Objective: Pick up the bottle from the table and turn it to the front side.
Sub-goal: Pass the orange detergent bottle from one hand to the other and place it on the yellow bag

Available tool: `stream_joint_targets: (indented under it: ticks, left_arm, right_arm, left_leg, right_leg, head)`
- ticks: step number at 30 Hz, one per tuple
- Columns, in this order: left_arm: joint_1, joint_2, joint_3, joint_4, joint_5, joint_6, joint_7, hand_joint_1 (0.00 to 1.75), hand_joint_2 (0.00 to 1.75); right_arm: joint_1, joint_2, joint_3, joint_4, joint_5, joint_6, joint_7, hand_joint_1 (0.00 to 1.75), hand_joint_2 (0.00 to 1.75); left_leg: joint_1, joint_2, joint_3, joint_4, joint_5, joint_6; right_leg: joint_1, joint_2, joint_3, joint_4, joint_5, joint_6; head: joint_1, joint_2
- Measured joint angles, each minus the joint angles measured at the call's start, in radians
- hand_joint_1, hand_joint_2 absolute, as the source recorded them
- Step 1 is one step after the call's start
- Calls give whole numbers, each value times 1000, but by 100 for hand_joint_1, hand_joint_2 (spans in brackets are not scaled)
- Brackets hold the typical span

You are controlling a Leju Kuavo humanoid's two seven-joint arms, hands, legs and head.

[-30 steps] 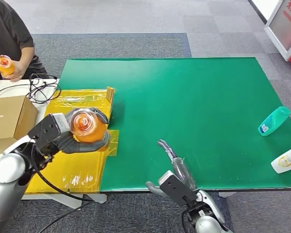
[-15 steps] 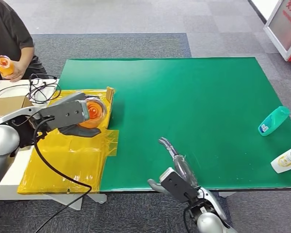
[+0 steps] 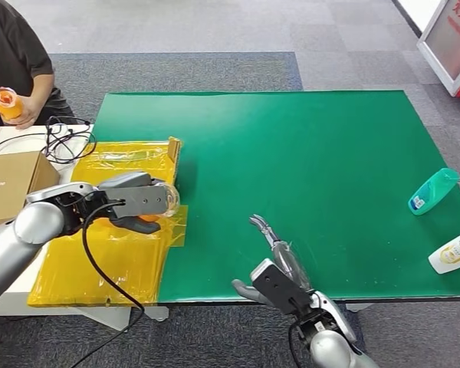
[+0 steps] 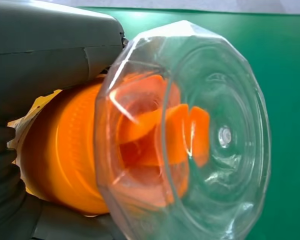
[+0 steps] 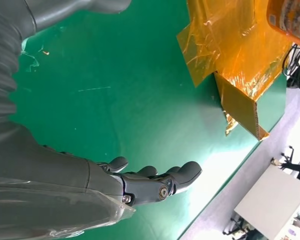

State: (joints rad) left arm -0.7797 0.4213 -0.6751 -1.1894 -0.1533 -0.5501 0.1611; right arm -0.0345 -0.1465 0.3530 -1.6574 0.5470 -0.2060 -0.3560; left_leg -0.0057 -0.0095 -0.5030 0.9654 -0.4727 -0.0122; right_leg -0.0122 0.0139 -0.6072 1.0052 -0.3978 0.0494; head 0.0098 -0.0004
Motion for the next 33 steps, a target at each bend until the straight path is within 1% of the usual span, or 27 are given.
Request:
stream_joint_targets:
  ticks: [6,11,19,25,27,31,33]
  left_arm:
    - [16,-5,-33,34,-85,26,-5,175,175]
    - [21,-29,-46,69,-127,34,-10,175,175]
    - [21,-106,-48,140,-195,67,-17,174,175]
    - [21,-160,-46,197,-244,70,-18,174,175]
    - [21,-173,-44,219,-256,70,-19,171,175]
    - [21,-191,-43,250,-275,70,-20,150,175]
    - [21,-197,-43,262,-285,71,-21,145,175]
  right_arm:
    - [-1,2,8,0,2,0,4,0,175]
    - [-5,5,14,1,3,0,7,0,175]
    - [-15,9,24,1,13,6,16,0,175]
    - [-17,10,29,1,19,5,20,0,175]
    - [-17,10,30,1,19,5,21,0,175]
    - [-17,11,33,1,19,5,21,0,175]
    - [-18,11,34,1,19,5,23,0,175]
  left_leg:
    - [0,0,0,0,0,0]
    - [0,0,0,0,0,0]
    - [0,0,0,0,0,0]
    - [0,0,0,0,0,0]
    - [0,0,0,0,0,0]
    - [0,0,0,0,0,0]
    - [0,0,0,0,0,0]
  right_leg:
    - [0,0,0,0,0,0]
    - [0,0,0,0,0,0]
    - [0,0,0,0,0,0]
    - [0,0,0,0,0,0]
    - [0,0,0,0,0,0]
    - [0,0,0,0,0,0]
    - [0,0,0,0,0,0]
  head:
    - [0,0]
    - [0,0]
    - [0,0]
    - [0,0]
    - [0,0]
    - [0,0]
    - [0,0]
